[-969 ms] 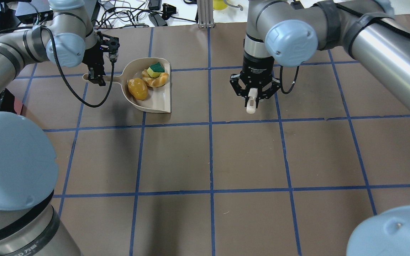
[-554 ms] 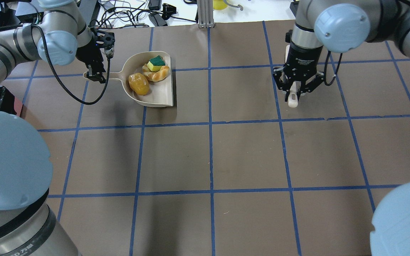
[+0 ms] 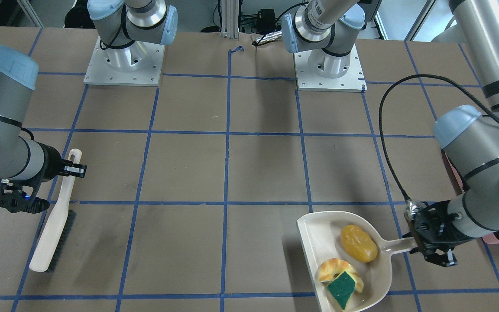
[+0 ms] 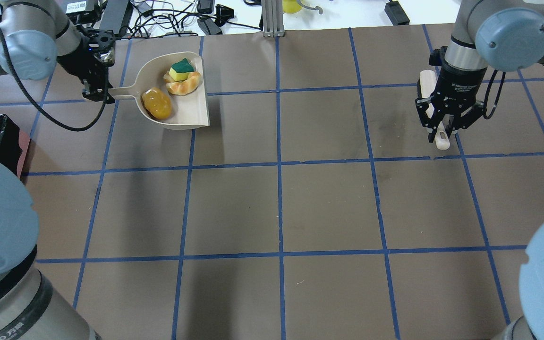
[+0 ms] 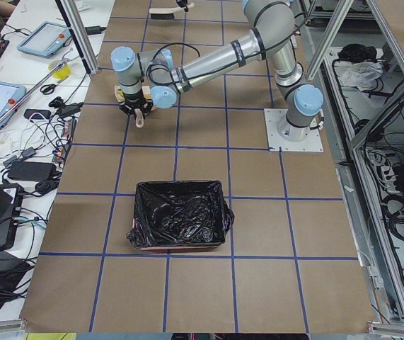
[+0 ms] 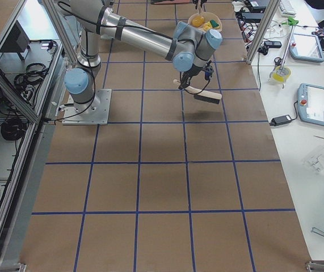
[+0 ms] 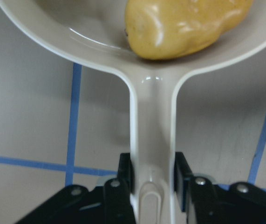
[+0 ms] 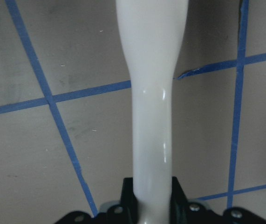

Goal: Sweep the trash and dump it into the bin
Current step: 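Carry the dustpan with the left gripper over the black bin and tip it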

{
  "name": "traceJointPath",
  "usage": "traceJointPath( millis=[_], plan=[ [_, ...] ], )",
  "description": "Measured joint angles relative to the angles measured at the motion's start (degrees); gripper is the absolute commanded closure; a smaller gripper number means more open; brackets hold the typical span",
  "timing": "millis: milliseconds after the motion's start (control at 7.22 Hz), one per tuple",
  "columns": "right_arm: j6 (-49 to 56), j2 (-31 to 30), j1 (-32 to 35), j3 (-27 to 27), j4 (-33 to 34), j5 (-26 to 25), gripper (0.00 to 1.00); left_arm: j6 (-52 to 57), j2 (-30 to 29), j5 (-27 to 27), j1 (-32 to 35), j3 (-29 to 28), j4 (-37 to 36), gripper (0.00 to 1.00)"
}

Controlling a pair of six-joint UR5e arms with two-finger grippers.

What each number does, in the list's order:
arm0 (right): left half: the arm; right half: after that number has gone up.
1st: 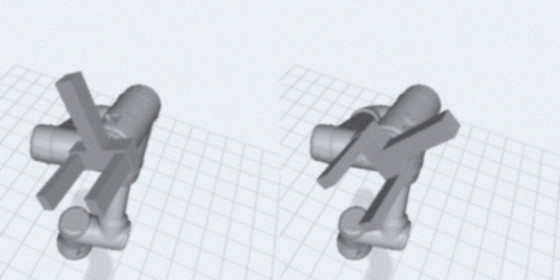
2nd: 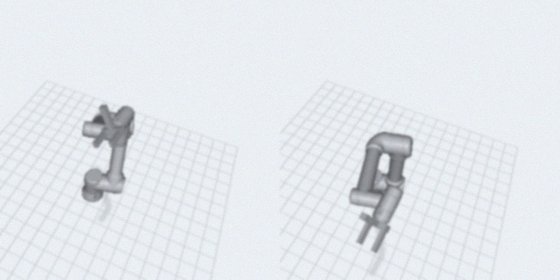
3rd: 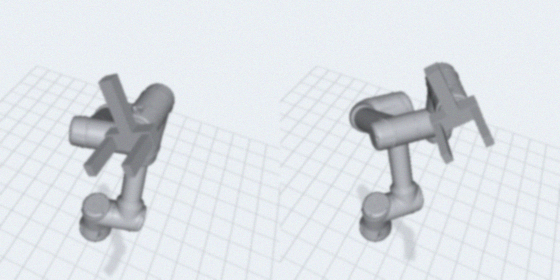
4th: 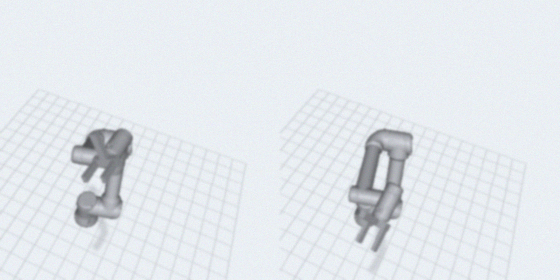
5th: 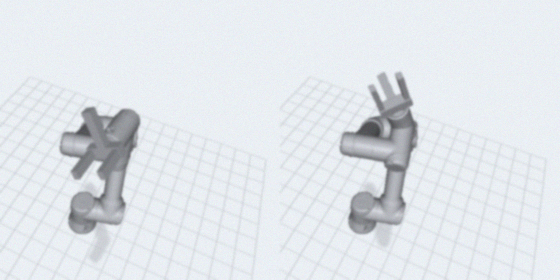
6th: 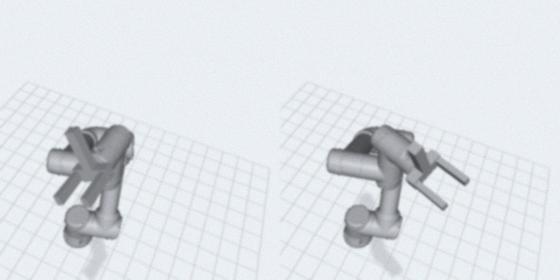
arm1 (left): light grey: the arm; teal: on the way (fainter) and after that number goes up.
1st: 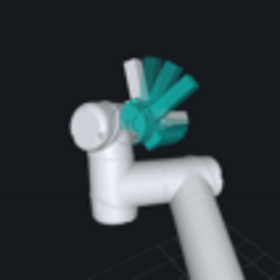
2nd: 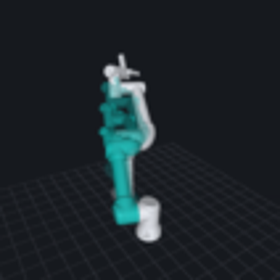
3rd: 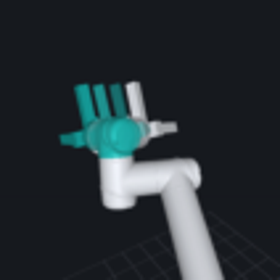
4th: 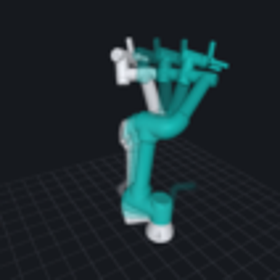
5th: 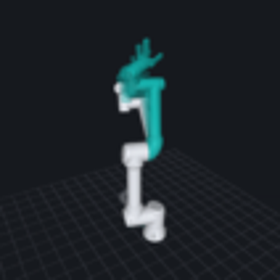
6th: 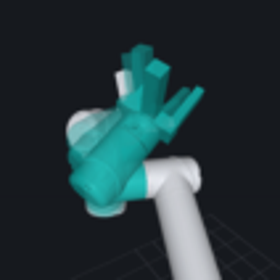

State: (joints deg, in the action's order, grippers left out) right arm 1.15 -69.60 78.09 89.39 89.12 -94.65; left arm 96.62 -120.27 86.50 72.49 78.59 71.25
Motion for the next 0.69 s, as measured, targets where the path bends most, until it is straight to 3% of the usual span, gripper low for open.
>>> traceJointPath(
  millis=[277, 692],
  plan=[
    [5.63, 0.06, -2.35, 1.62, 1.69, -3.70, 1.00, 4.77, 2.42, -1.78, -6.78, -0.11, 3.52, 1.00],
    [9.75, 0.53, -4.22, 2.56, 4.55, -5.21, 1.00, 17.63, 4.53, -1.99, -17.73, -0.93, 6.93, 1.00]
  ],
)
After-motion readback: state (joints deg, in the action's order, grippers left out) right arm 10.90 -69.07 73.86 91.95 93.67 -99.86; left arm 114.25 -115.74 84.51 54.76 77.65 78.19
